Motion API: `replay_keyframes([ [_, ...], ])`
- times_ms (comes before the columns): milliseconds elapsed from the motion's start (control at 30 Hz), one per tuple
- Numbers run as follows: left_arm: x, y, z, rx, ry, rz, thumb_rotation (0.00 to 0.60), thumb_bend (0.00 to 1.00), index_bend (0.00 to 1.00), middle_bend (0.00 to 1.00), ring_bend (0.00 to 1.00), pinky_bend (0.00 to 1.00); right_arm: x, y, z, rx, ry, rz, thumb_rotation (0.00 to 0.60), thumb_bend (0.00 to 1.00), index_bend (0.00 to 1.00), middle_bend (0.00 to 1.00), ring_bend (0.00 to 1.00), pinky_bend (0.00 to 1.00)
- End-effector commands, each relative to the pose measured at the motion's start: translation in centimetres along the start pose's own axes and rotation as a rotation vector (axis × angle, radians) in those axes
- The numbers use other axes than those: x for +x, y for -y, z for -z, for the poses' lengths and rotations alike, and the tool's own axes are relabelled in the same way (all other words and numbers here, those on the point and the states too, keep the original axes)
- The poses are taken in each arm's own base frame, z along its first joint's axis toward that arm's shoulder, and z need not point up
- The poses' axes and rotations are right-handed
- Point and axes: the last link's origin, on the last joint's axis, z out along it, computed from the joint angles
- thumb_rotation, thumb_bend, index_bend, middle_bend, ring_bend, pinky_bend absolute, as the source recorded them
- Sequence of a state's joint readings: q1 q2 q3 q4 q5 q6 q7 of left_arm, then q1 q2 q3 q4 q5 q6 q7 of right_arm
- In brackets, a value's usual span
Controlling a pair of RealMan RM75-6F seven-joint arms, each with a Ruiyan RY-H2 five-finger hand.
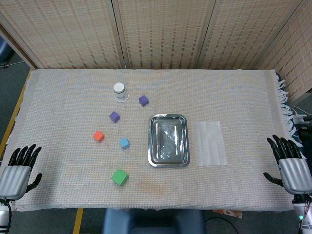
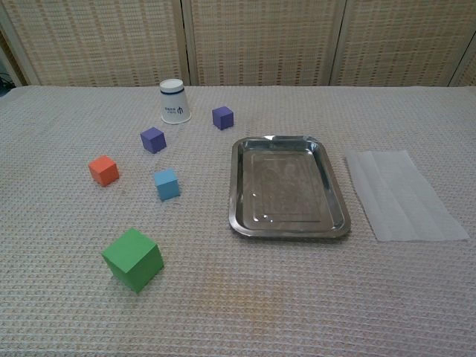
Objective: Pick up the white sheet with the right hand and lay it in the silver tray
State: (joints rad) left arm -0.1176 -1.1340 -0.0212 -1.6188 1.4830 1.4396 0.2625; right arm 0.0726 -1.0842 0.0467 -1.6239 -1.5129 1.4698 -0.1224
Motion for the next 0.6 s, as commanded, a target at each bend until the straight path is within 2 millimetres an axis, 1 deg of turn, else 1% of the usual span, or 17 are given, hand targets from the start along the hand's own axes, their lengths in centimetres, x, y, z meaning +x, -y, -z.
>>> replay_keyframes([
  [33,0.03,0.06,0.09,0.003,-0.001,-0.001,0.6,0.36,0.0,0.0,0.0,0.03,0.04,0.06,-0.04,0.004,-0.003,0.0,0.6,0.0,0.0,0.0,0.0,0.07],
  [233,0.22,0.17,0.48,0.006,-0.009,0.003,0.6,0.36,0.0,0.0,0.0,0.03,0.01,0.31,0.12,0.016,-0.003,-0.003,0.6,0.0,0.0,0.0,0.0,0.07],
  [600,0.13,0.37,0.58,0.021,-0.002,0.008,0.6,0.36,0.0,0.0,0.0,0.03,-0.17,0.67,-0.16,0.027,-0.002,-0.01,0.6,0.0,0.0,0.0,0.0,0.07],
])
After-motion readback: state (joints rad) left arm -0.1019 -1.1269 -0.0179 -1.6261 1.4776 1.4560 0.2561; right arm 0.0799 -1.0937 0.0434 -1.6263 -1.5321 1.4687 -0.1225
